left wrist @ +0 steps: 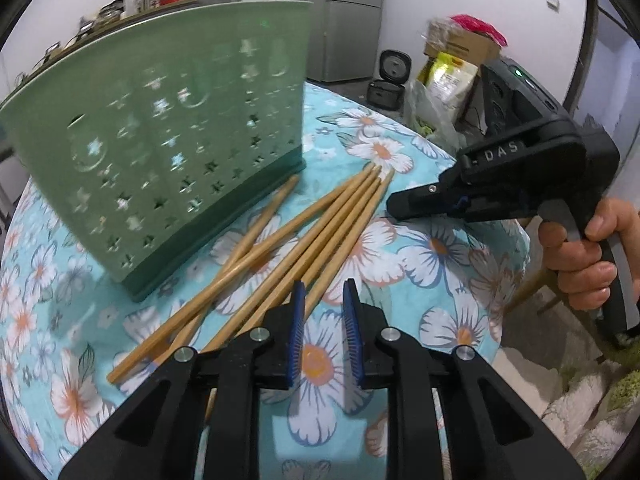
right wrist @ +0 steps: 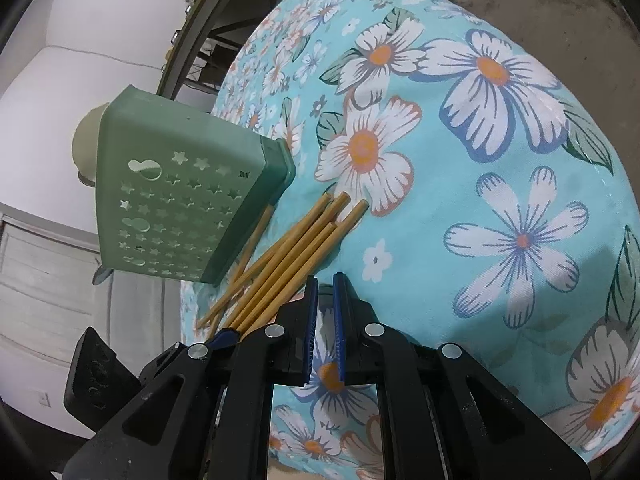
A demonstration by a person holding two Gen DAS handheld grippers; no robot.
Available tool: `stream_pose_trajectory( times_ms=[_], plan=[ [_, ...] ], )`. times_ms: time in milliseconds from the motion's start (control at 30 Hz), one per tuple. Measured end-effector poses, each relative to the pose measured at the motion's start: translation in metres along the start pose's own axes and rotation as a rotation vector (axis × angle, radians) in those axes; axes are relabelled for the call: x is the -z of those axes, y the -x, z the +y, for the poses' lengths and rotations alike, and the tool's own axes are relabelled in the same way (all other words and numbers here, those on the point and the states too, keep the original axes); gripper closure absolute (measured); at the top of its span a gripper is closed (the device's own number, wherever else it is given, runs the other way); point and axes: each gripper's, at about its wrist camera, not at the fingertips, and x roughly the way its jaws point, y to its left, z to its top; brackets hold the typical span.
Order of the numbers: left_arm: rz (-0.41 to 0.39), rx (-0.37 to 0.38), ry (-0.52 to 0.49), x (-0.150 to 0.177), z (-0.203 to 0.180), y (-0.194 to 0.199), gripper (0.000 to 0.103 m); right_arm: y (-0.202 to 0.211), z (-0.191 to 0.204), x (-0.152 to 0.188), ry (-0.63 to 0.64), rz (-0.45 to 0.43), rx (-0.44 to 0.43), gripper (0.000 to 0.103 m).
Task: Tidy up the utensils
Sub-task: 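Grasp one chopstick with the left tool while the right tool holds the bundle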
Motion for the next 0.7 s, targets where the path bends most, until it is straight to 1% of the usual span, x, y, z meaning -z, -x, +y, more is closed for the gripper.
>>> stream_pose_trajectory(
  times_ms=[233, 367, 500, 567, 700],
  plan=[
    [0.034, 0.002, -0.121, -0.02, -0.015, -0.017, 0.084, 0.004, -0.014, -0.002, -0.063, 0.006, -0.074, 0.093],
    [0.051, 0.001, -0.186, -0.034, -0.026, -0.036, 0.084, 0.01, -0.022, -0.001, -0.099, -0.003, -0.111, 0.091],
    [0.053, -0.002, -0.207, -0.042, -0.034, -0.046, 0.084, 0.016, -0.032, -0.001, -0.142, -0.011, -0.155, 0.089],
    [0.055, -0.005, -0.206, -0.045, -0.037, -0.05, 0.089, 0.019, -0.036, 0.0, -0.161, -0.014, -0.174, 0.089],
    [0.063, -0.019, -0.186, -0.044, -0.038, -0.056, 0.091, 0.021, -0.04, -0.001, -0.186, -0.016, -0.192, 0.089]
  ],
)
